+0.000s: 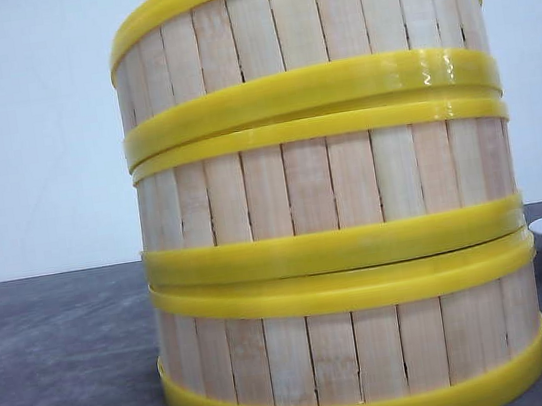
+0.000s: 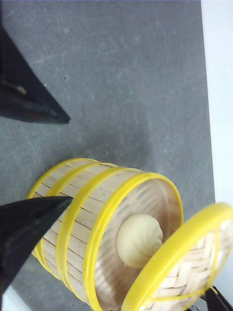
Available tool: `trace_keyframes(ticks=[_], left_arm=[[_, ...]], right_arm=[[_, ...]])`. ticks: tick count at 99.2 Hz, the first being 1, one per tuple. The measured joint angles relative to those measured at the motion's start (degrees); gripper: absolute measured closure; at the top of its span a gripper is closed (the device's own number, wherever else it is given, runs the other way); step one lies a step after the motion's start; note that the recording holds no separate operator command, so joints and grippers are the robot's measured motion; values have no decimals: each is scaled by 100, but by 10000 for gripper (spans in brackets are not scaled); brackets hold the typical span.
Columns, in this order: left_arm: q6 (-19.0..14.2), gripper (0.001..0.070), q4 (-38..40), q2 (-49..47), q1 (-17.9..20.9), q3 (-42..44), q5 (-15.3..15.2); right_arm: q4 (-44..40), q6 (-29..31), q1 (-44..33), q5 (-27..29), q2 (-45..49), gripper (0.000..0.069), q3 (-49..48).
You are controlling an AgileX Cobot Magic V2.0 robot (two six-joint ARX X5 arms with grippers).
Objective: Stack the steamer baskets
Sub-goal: 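Carry the lid with the right gripper over the top basket, then lower the lid onto the top basket and open the right gripper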
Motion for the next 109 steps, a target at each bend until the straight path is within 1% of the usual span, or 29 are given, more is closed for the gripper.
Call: trace_keyframes(ticks=[39, 109], left_arm=[[-55, 436, -7, 0, 0, 2, -2], [-57, 436, -17, 0, 0, 0, 0]], right_arm=[[-9, 0, 282, 4, 243, 638, 0], [125, -2, 363, 7, 723, 639, 0]])
